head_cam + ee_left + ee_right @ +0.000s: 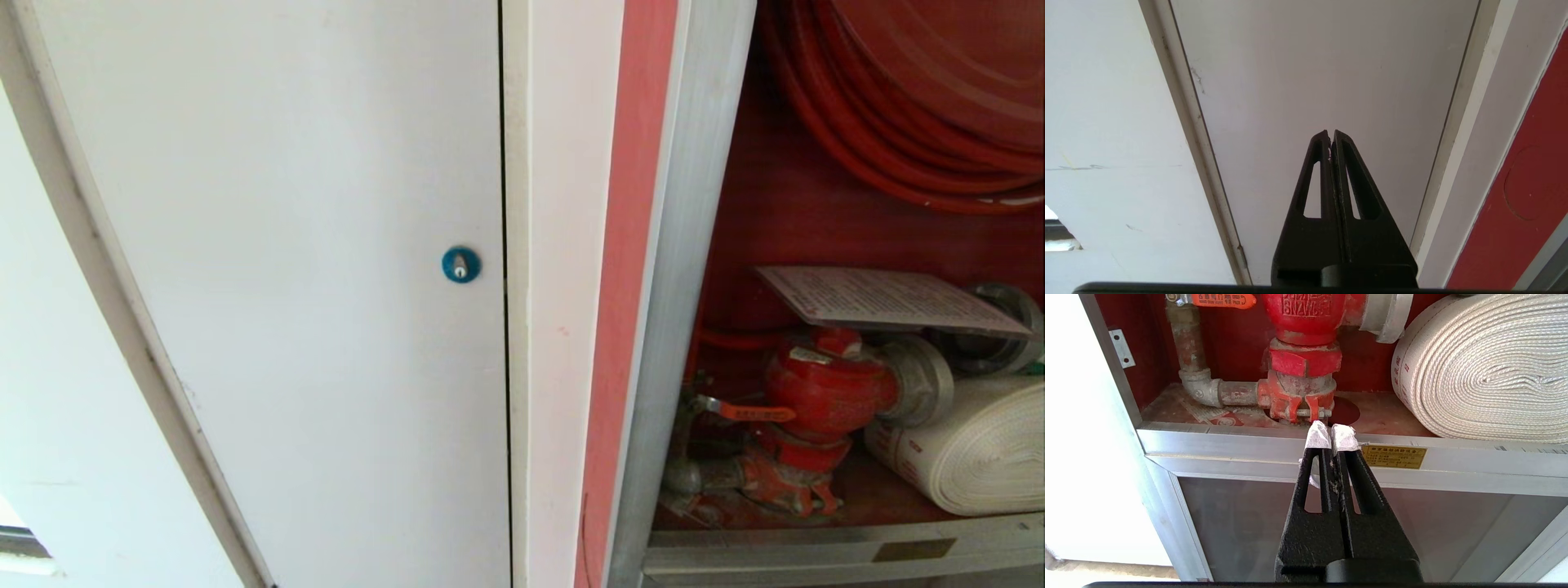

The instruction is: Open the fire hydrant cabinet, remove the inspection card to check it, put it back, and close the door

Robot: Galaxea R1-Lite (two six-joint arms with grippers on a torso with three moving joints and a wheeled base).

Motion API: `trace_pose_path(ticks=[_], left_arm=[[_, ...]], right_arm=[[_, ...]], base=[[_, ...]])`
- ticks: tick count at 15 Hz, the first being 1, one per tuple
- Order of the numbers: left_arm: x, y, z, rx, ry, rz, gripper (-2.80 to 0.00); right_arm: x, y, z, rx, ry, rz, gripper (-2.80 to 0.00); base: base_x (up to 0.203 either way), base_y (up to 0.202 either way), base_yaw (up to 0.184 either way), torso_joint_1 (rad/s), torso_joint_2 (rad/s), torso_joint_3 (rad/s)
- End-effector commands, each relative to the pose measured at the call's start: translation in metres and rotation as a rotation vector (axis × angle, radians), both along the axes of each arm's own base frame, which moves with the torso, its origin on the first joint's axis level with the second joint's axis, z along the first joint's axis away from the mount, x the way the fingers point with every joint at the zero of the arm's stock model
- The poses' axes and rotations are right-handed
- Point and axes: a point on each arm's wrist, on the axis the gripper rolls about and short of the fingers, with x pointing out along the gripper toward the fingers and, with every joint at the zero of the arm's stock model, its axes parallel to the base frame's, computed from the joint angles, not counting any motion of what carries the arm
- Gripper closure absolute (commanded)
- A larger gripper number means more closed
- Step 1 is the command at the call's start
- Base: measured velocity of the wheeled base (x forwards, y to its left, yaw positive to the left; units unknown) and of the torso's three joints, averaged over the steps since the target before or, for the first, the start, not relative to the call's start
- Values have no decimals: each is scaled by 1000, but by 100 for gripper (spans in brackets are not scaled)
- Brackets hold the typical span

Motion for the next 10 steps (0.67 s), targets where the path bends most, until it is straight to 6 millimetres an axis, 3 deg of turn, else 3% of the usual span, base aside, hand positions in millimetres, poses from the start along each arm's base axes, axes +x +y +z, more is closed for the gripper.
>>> trace_pose_path(ticks=[1, 10], left_arm=[[2, 0, -7, -1, 25, -1, 0], [2, 0, -7, -1, 24, -1, 0]], right_arm=[[0, 0, 0, -1, 2, 1, 0], [0, 0, 0, -1, 2, 1, 0]], base=[[-78, 0, -4, 17, 8, 3], [-194, 0, 1, 1, 3, 2]])
